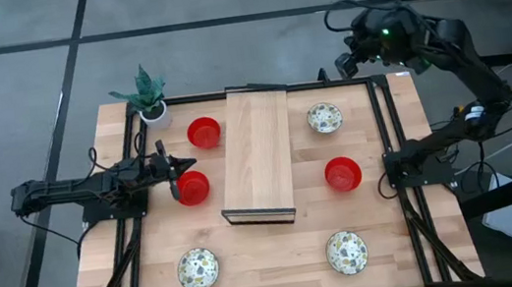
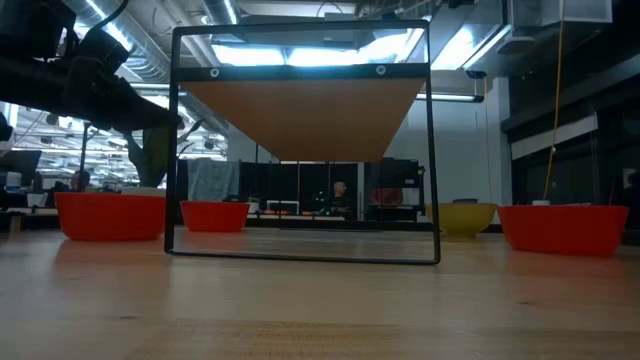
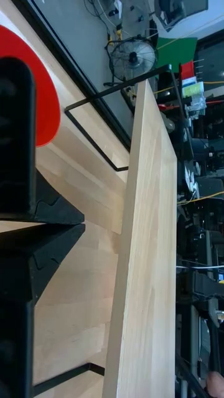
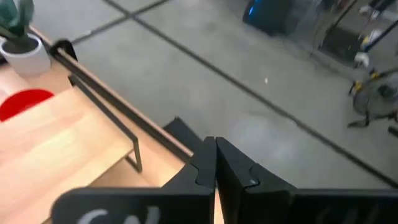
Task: Pick & Place Mini bowls
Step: Put the top white patterned bowl on the shelf
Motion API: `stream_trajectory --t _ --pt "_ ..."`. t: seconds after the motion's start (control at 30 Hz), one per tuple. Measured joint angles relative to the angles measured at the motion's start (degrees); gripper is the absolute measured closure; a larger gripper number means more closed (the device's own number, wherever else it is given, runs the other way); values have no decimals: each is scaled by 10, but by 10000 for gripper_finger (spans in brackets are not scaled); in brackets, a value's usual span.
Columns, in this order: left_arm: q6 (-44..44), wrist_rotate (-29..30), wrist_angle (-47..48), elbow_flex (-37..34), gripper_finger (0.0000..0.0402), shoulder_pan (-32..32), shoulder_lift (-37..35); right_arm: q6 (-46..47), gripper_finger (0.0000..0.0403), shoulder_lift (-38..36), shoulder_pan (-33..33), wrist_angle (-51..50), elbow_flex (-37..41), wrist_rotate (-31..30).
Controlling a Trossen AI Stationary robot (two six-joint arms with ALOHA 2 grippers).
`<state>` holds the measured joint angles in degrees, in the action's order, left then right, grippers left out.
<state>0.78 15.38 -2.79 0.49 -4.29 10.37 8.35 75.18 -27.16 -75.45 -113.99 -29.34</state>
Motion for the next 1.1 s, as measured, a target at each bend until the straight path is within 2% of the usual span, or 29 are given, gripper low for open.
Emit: stream_trajectory --t 0.3,0.57,0.77,1.1 --pt "0 0 0 0 398 0 0 17 377 34 -63 -39 0 63" --pt "0 0 0 0 398 0 0 22 390 65 -109 -116 0 99" --pt "0 0 0 0 398 0 0 17 397 84 -122 -129 0 148" --pt "0 0 0 0 398 0 0 -13 374 109 -122 -145 0 201"
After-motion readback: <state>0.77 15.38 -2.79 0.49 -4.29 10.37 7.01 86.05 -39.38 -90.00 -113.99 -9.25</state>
